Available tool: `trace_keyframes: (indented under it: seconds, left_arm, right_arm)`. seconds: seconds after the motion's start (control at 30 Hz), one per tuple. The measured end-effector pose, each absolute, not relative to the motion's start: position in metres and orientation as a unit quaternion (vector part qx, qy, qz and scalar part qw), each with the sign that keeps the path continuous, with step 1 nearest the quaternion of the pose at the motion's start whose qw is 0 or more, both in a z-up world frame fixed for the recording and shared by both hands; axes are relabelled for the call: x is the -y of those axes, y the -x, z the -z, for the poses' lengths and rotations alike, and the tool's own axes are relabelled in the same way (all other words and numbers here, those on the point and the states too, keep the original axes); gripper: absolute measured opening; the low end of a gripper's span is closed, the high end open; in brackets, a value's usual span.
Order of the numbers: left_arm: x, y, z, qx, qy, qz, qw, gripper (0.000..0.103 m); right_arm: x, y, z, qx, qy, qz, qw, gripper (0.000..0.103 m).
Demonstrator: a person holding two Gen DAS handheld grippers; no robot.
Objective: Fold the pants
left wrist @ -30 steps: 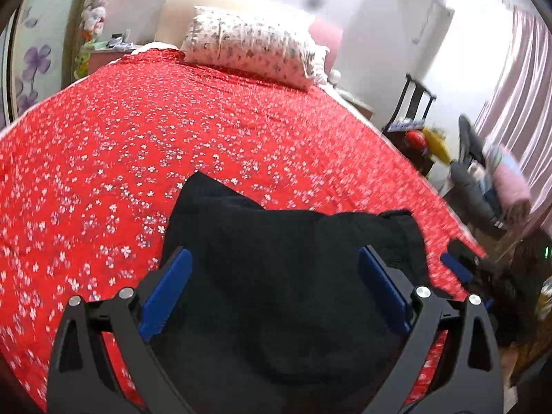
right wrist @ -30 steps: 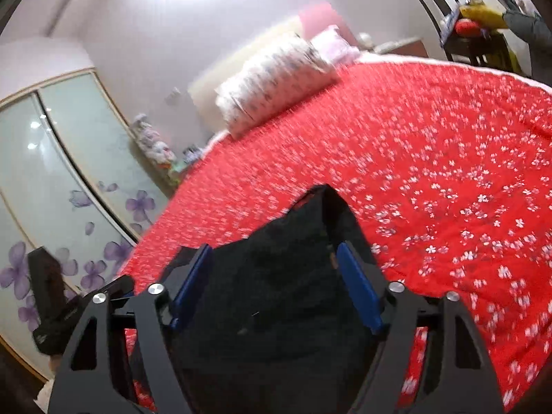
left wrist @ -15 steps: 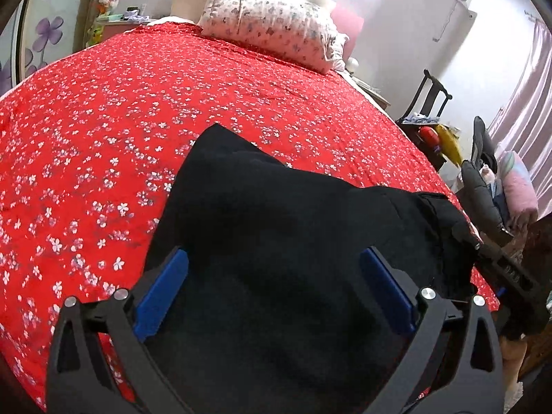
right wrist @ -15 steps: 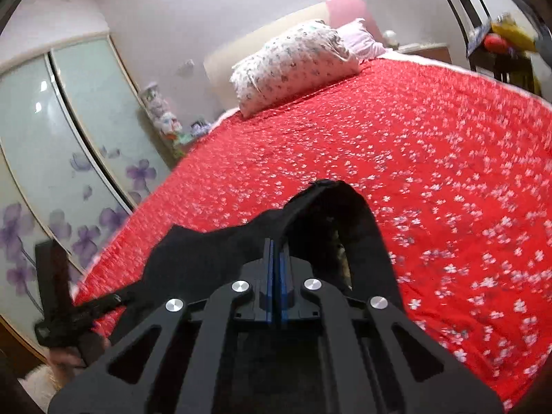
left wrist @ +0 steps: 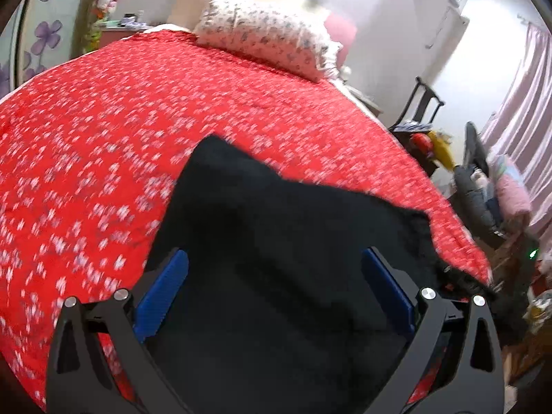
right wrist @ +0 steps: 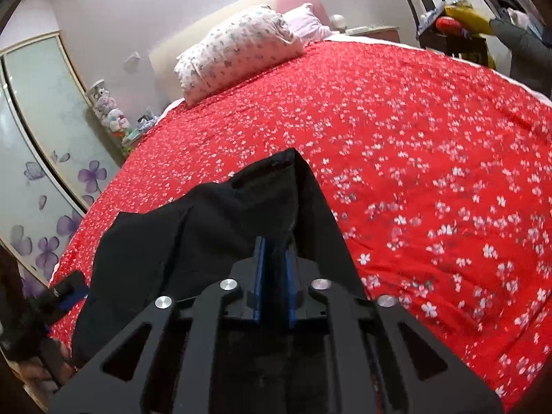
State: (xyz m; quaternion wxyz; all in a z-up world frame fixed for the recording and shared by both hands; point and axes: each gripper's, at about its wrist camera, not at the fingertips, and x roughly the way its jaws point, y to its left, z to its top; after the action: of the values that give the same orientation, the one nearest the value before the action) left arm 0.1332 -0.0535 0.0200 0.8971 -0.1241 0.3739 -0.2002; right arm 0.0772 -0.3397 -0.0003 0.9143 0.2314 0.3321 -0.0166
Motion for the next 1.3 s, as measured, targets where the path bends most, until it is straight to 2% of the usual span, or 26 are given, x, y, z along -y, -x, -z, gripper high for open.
trace_keyframes:
  seconds: [0.03,0.07,0.1,0.23,0.3,0.37,0.43,0.47,0.5,0.6,0.7,0.83,1.07,1.23,1.3]
  left_arm:
    - [0.056,-0.136,-0.025,-0.368,0.123,0.203,0.899,0.100]
    - [0.060,-0.140,-0.031,-0.365,0.118,0.208,0.900,0.101]
    - [0.068,-0.146,-0.038,-0.360,0.105,0.216,0.901,0.101]
    - [0.100,-0.169,-0.046,-0.370,0.049,0.247,0.894,0.101]
    - [0.112,-0.186,-0.037,-0.407,0.058,0.268,0.871,0.101]
    - [0.110,-0.209,-0.018,-0.458,0.095,0.258,0.845,0.100]
    - [0.098,-0.221,-0.003,-0.475,0.147,0.258,0.828,0.100]
    - [0.093,-0.223,-0.001,-0.474,0.165,0.261,0.825,0.100]
    - [0.089,-0.222,0.000,-0.467,0.184,0.265,0.823,0.100]
    - [0.091,-0.209,-0.008,-0.447,0.156,0.252,0.844,0.096]
    - [0.096,-0.181,-0.024,-0.410,0.088,0.202,0.885,0.100]
    - [0.091,-0.146,-0.031,-0.375,0.032,0.170,0.911,0.101]
    - [0.085,-0.105,-0.028,-0.367,0.005,0.169,0.915,0.101]
    - [0.089,-0.092,-0.005,-0.377,-0.026,0.148,0.914,0.101]
    - [0.092,-0.087,0.008,-0.359,-0.054,0.142,0.921,0.101]
  right_arm:
    - [0.339,-0.077,-0.003,-0.334,-0.224,0.024,0.915,0.030]
    - [0.339,-0.075,-0.006,-0.333,-0.217,0.034,0.917,0.054]
    - [0.340,-0.074,-0.009,-0.328,-0.211,0.039,0.920,0.067]
    - [0.332,-0.053,-0.033,-0.248,-0.175,0.020,0.952,0.067]
    - [0.327,-0.050,-0.039,-0.226,-0.191,-0.051,0.954,0.066]
    - [0.324,-0.055,-0.035,-0.236,-0.227,-0.115,0.938,0.067]
    - [0.324,-0.071,-0.017,-0.299,-0.246,-0.105,0.916,0.067]
    - [0.325,-0.083,0.001,-0.348,-0.242,-0.083,0.902,0.060]
    - [0.327,-0.085,0.006,-0.351,-0.238,-0.081,0.902,0.060]
    - [0.328,-0.084,0.004,-0.342,-0.239,-0.084,0.905,0.061]
    - [0.327,-0.077,-0.003,-0.324,-0.226,-0.080,0.915,0.061]
    - [0.324,-0.060,-0.019,-0.283,-0.204,-0.082,0.934,0.061]
    - [0.308,-0.037,-0.033,-0.258,-0.187,-0.122,0.940,0.061]
    - [0.296,-0.036,-0.008,-0.325,-0.163,-0.112,0.925,0.062]
    - [0.291,-0.037,-0.007,-0.325,-0.135,-0.111,0.930,0.062]
